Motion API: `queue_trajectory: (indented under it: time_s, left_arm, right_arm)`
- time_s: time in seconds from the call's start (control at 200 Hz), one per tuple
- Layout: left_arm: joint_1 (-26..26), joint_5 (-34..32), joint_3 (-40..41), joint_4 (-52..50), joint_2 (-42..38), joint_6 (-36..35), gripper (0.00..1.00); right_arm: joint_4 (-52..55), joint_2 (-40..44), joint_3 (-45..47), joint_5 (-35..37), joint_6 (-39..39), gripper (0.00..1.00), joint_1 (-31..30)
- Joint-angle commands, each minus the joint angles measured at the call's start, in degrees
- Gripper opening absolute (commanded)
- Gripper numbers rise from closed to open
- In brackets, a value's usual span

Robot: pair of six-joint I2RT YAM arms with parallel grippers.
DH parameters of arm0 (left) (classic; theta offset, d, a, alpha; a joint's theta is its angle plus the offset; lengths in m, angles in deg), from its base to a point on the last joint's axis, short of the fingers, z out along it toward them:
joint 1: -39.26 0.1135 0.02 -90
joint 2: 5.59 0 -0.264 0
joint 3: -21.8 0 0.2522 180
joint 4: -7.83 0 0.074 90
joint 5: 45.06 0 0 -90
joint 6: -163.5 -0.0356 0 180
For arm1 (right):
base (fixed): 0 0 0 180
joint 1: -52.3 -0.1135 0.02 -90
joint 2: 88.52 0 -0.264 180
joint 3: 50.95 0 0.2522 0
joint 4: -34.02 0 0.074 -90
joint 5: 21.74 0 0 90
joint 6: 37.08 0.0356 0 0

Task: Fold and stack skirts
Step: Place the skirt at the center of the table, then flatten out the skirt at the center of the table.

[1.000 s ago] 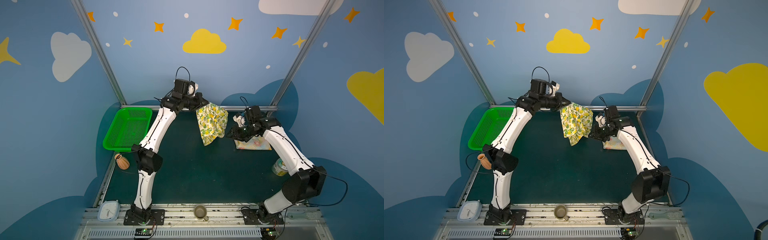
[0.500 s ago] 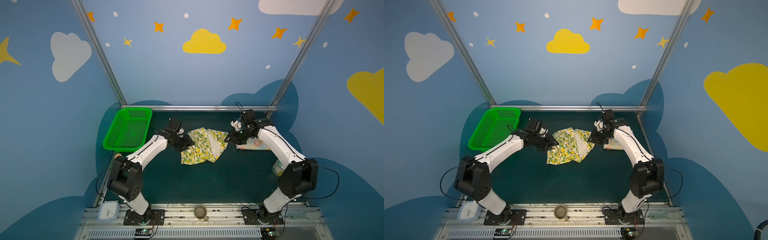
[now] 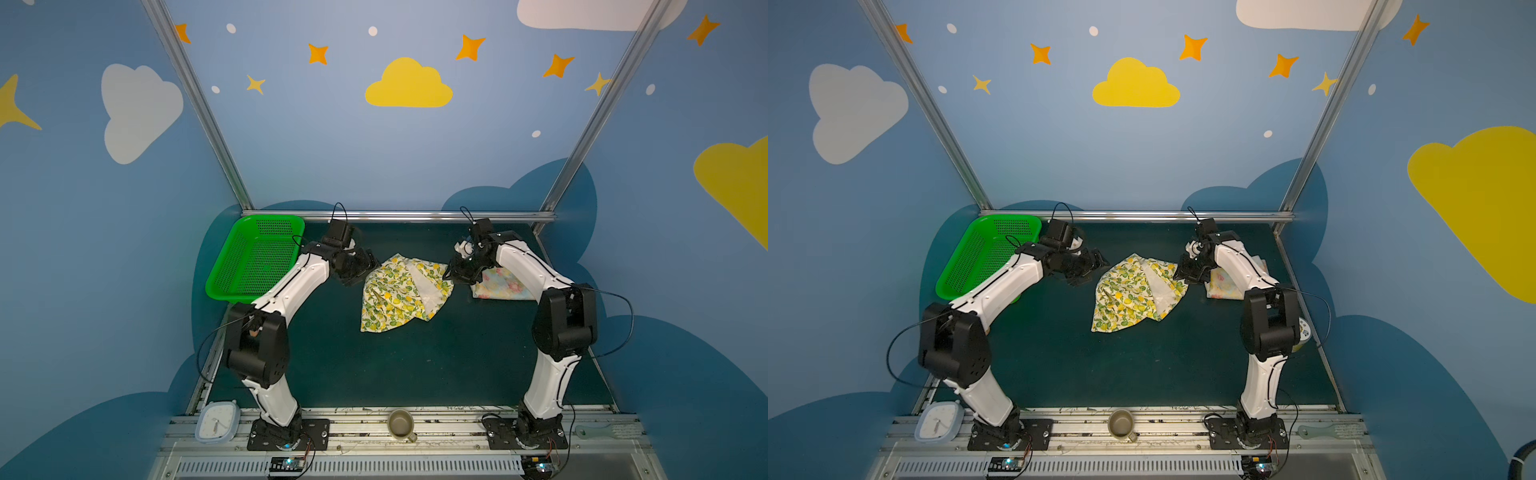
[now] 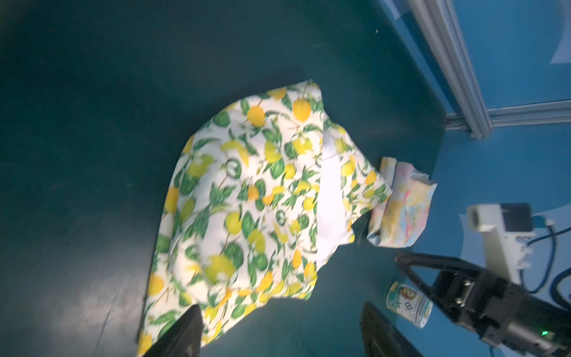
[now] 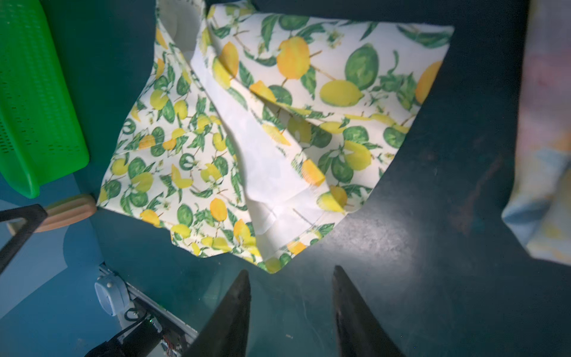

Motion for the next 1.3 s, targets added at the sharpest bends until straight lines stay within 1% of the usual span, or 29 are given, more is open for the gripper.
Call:
queue_trajectory:
  time_s: [0.0, 0.165, 0.31, 0.406, 0.461, 0.501, 0.576, 0.691, 0.856, 1.156, 1.292]
  left_arm:
    - [0.07, 0.73, -8.57, -3.28, 7.85, -3.35, 0.8]
    - [-0.24, 2.51, -24.75, -7.79, 20.91, -5.07, 0.79]
    - [-1.56, 2.03, -44.88, -17.17, 33.62, -8.2, 0.79]
    - [-2.03, 1.76, -58.85, -23.53, 42.41, -8.72, 0.79]
    - [-2.04, 1.87, -64.84, -25.43, 46.51, -8.27, 0.79]
    - [-2.04, 2.1, -67.27, -25.51, 48.46, -7.82, 0.79]
    - [-1.95, 2.83, -67.53, -23.82, 50.09, -6.99, 0.79]
    - [-2.03, 3.8, -65.78, -21.89, 50.33, -6.97, 0.79]
    - [-2.5, 2.79, -64.51, -21.82, 50.79, -8.3, 0.78]
    - [-3.35, 1.44, -64.85, -20.61, 52.39, -8.52, 0.77]
    - [-3.7, -0.28, -65.08, -20.81, 53.1, -8.73, 0.76]
  right_arm:
    - [-1.76, -2.57, -0.66, 0.08, 1.25, 0.46, 1.68]
    - [-2.72, -6.7, -2.14, -0.77, 1.75, 0.46, 3.24]
    - [-3.2, -8.66, -2.81, -1.71, 1.86, 0.47, 3.47]
    - [-3.2, -9.42, -2.69, -2.02, 2.14, 0.47, 3.5]
    - [-3.29, -9.59, -2.55, -2.5, 2.16, 0.46, 3.54]
    - [-3.38, -9.7, -2.51, -3.01, 2.26, 0.46, 3.59]
    - [-3.37, -9.94, -2.42, -3.83, 2.52, 0.45, 3.56]
    - [-3.52, -9.97, -2.24, -4.31, 2.75, 0.45, 3.62]
    - [-3.37, -9.57, -2.09, -4.77, 2.65, 0.44, 3.64]
    - [-3.52, -8.31, -0.35, -4.72, 2.75, 0.43, 3.71]
    - [-4.16, -7.34, 1.12, -4.85, 2.98, 0.43, 3.68]
